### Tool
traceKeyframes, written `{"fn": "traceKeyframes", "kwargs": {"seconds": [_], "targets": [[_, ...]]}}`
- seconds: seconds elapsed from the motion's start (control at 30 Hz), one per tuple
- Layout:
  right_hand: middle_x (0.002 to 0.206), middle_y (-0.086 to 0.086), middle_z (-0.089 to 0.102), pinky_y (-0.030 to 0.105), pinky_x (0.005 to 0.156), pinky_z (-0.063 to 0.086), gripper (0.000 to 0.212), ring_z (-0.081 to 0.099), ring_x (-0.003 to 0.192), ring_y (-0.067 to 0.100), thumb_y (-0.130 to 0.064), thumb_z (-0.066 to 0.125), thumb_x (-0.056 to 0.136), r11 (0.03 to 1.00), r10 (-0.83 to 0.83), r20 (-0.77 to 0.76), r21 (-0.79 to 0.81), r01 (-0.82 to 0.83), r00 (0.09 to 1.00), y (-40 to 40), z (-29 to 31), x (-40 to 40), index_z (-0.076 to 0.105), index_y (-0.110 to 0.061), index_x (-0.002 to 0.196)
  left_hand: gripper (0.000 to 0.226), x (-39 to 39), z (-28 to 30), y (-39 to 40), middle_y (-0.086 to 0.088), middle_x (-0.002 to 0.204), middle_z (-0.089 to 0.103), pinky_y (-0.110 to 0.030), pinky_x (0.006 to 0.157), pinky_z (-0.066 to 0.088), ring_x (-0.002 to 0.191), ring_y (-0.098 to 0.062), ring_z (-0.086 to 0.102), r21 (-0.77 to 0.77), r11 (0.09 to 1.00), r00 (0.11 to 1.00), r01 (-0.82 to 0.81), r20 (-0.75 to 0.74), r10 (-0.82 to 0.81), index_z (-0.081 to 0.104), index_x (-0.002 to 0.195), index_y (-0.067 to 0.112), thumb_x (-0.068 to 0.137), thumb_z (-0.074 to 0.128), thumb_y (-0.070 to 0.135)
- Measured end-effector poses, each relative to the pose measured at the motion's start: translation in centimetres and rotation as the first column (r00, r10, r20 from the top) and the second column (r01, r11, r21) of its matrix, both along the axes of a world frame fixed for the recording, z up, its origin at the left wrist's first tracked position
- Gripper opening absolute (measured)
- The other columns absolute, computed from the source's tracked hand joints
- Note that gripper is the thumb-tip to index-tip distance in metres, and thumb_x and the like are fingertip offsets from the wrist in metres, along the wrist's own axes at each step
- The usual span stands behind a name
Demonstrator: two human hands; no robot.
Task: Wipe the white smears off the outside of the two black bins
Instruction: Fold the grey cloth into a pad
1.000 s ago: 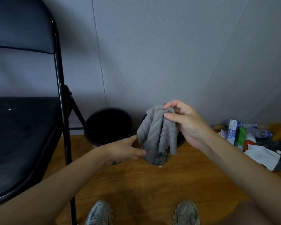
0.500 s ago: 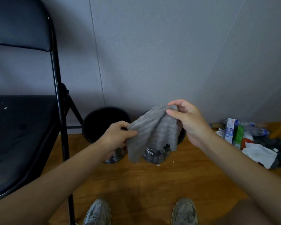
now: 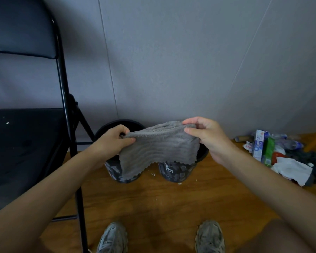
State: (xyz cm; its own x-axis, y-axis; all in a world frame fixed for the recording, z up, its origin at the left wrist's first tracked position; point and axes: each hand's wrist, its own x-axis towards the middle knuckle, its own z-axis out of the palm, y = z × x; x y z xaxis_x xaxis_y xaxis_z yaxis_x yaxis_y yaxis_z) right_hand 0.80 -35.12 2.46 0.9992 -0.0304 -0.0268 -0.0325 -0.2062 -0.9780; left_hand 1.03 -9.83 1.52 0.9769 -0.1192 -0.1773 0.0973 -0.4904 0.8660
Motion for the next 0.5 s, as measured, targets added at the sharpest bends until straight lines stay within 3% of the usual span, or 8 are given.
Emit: {"fn": "traceKeyframes", "kwargs": {"seconds": [0.17, 0.27, 0.4, 0.5], "targets": [[0.088, 0.008, 0.068, 0.023, 0.076, 0.047, 0.025, 0.062, 0.082, 0.015, 0.003, 0.066, 0.086, 0.999, -0.026, 0.048, -0.031, 0.027, 0.999, 0.1, 0.0, 0.0, 0.068, -0.022, 0.086, 0.013, 0.0, 0.4, 0.7, -0.009, 0.093, 0.066, -0.027, 0.071, 0.050, 0.087, -0.021, 0.064, -0.180, 0.981, 0.995, -0.067, 0.061, 0.079, 0.057, 0.098, 0.014, 0.088, 0.065, 0.010], [0.082, 0.002, 0.068, 0.011, 0.063, 0.046, 0.025, 0.063, 0.070, 0.004, 0.006, 0.066, 0.085, 0.999, -0.036, 0.072, -0.010, 0.037, 0.997, 0.0, 0.1, 0.2, 0.068, -0.019, 0.087, 0.032, -0.1, 0.7, 1.2, -0.012, 0.106, 0.066, -0.033, 0.081, 0.055, 0.096, -0.025, 0.065, -0.316, 0.945, 0.996, -0.083, 0.001, 0.088, 0.057, 0.115, 0.019, 0.086, 0.065, 0.006], [0.089, 0.002, 0.069, 0.010, 0.060, 0.047, 0.023, 0.063, 0.076, 0.008, 0.005, 0.066, 0.086, 0.999, -0.041, 0.068, -0.022, 0.043, 0.997, -0.1, 0.0, 0.2, 0.067, -0.017, 0.094, 0.040, -0.2, 0.7, 1.7, -0.012, 0.102, 0.066, -0.026, 0.073, 0.054, 0.092, -0.024, 0.066, -0.256, 0.962, 0.995, -0.092, 0.022, 0.101, 0.055, 0.120, 0.024, 0.087, 0.064, 0.004], [0.091, 0.000, 0.067, 0.012, 0.062, 0.049, 0.023, 0.061, 0.076, 0.007, 0.004, 0.067, 0.086, 0.994, -0.034, 0.072, -0.104, 0.041, 0.997, -0.1, -0.3, 0.3, 0.066, -0.016, 0.098, 0.041, -0.1, 0.4, 1.8, -0.005, 0.098, 0.065, -0.028, 0.080, 0.053, 0.091, -0.018, 0.064, -0.116, 0.992, 0.991, -0.053, 0.112, 0.066, 0.056, 0.122, 0.020, 0.086, 0.064, 0.001]]}}
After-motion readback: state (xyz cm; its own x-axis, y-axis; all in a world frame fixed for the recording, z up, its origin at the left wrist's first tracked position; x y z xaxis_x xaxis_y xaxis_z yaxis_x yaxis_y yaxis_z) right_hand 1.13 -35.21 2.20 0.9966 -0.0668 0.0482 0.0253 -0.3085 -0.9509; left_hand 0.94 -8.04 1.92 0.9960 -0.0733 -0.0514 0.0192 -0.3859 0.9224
